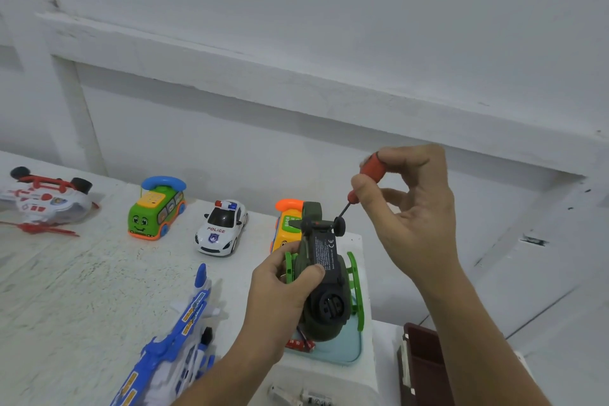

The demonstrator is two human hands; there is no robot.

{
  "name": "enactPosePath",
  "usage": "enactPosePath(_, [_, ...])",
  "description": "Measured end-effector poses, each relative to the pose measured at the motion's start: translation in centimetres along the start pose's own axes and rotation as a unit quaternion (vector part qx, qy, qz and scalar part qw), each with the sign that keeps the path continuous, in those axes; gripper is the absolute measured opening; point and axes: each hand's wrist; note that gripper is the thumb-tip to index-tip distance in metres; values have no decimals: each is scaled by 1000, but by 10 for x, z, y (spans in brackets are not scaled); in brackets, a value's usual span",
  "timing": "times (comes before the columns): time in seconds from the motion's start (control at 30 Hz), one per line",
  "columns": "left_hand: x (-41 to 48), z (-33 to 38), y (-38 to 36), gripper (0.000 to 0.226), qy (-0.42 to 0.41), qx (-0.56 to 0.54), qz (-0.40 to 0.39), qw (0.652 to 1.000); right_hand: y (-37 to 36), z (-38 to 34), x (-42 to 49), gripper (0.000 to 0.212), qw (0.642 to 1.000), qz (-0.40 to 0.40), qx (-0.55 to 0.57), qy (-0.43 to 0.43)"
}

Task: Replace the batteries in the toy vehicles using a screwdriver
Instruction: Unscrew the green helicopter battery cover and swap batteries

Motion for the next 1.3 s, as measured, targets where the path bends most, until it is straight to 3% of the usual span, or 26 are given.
enactPosePath(0.13, [-1,-1,-1,32,-1,1,3,1000,3,-4,2,18,997,2,78,-12])
enactPosePath(0.27, [-2,-2,-2,32,-9,-2,3,1000,4,-5,4,19,993,25,109,-45])
enactPosePath(0.4, [-4,-4,-5,32,-15,-2,1,1000,7,-7,3,11,995,39,93,-18])
enactPosePath(0.53, [-4,-5,-6,31,-23,-3,0,1000,12,-8,1,23,996,40,76,0])
enactPosePath(0.73, [-6,-10,-8,33,-31,-3,-3,1000,15,-12,1,22,997,39,73,-12])
enactPosePath(0.87, [-7,-12,-10,34,-40,4,-5,999,14,-15,1,36,996,33,77,-27])
enactPosePath(1.07, [-10,-10,-12,45,-61,-10,-2,998,17,-10,-2,16,997,43,57,7])
enactPosePath(1.3, [-14,-9,-8,27,-73,-3,-21,997,20,-15,-4,32,997,42,70,3])
Point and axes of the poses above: each hand's wrist, its own x-axis towards the middle knuckle, its own y-axis out of the back of the hand, z = x × y, and after that the axes turned 15 degrees about -x, right-handed
